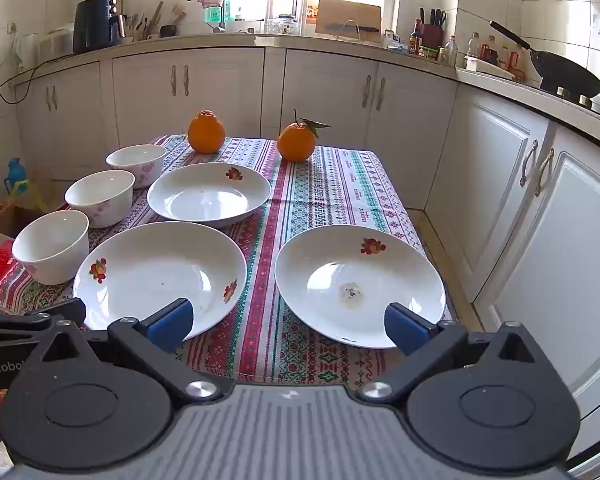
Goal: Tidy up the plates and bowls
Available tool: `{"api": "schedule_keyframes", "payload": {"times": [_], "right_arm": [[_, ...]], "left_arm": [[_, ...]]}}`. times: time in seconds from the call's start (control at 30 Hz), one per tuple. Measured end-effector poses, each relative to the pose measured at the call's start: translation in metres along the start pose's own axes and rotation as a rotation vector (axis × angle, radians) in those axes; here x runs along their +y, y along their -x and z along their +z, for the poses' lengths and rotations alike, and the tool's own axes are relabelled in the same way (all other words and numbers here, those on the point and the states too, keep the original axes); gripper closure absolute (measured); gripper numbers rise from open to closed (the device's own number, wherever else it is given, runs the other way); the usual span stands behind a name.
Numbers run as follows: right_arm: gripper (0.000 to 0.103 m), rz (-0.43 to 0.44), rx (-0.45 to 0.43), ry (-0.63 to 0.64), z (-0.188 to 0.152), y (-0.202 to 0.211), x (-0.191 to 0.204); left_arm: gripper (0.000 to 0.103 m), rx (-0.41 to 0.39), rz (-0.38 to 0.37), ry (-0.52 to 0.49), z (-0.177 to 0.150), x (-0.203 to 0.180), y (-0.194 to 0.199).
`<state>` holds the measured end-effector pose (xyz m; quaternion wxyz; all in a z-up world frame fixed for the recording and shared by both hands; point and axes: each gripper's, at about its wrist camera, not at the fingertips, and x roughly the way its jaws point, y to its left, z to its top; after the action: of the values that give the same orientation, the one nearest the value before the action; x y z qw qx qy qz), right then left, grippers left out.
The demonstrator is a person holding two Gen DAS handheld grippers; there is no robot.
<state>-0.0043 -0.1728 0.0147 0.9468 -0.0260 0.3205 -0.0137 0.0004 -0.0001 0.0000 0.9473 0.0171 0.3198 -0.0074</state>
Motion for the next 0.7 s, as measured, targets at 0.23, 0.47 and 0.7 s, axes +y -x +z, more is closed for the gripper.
{"api": "schedule_keyframes", "payload": {"times": [0.23,0.47,0.7], "right_arm": [[0.0,0.006,-0.009,0.001,0.0007,0.0016,0.0012],[0.0,-0.006,-0.006,0.015,0.0027,0.0035,0.0036],[0.0,-0.008,-0.014,0.019,0.0003,0.0025,0.001]], "left_arm": [[0.001,0.003,0.003,-0.003,0.003,-0.0033,-0.0007],[0.001,0.004,-0.005,0.006,0.0069,0.0025,-0.0015],[0.001,0.0,-0.004,0.008,0.0021,0.0019,0.0008]]}}
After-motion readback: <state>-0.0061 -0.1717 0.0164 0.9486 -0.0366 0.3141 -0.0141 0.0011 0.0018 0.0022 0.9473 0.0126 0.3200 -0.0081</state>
